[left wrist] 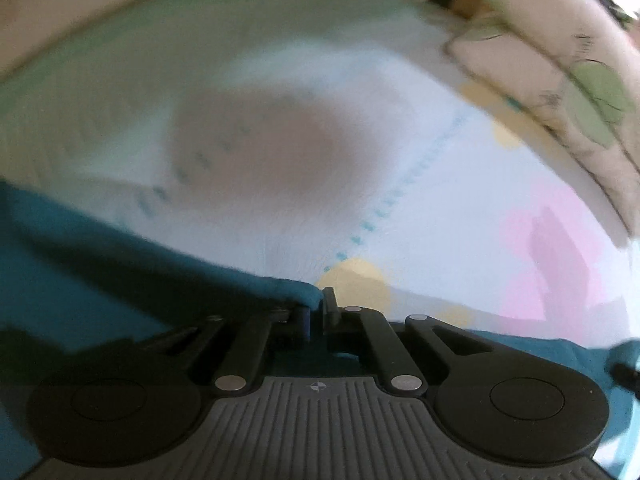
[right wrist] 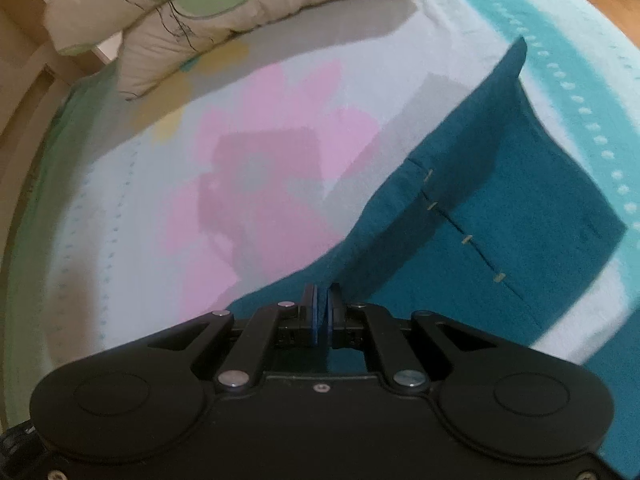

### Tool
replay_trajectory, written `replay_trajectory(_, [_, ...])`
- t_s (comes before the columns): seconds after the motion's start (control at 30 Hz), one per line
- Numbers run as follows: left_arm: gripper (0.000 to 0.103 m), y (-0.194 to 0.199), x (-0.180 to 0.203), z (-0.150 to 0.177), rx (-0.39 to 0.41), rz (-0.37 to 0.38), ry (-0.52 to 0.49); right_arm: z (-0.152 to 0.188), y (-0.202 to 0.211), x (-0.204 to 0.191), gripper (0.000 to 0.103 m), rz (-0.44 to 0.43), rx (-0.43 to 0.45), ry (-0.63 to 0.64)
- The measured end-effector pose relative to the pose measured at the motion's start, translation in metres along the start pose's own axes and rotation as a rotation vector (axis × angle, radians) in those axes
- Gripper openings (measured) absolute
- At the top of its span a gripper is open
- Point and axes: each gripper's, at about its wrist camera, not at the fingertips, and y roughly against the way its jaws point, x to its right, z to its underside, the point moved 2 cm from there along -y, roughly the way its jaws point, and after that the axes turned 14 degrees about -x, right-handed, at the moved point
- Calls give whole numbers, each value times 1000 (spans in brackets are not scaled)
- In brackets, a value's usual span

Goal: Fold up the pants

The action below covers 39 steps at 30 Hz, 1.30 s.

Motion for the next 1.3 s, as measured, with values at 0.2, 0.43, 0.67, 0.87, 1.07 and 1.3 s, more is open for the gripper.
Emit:
replay_trajectory(0.2, [5,72,6,48,81,0,-124,45,64,15,9,-7,58,50])
replay_trajectory(0.43, [5,106,-7,137,115,-26,-238,127,103,57,9,-22,30,15])
replay_trajectory(0.67, [5,67,-32,210,-38,-90,-241,188,48,85,10,57,-145,-41])
replay_trajectory(0.87, [5,24,-40,225,-141,-120,-220,197,26,95,21,66,-222,-61])
replay_trajectory(1.07, [5,10,-39,220,-151,-117,-239,175,69,133,35,11,-120,-171])
replay_trajectory(1.3, [5,2,-38,215,-159,-119,-265,133,91,207,39,100,-15,-338])
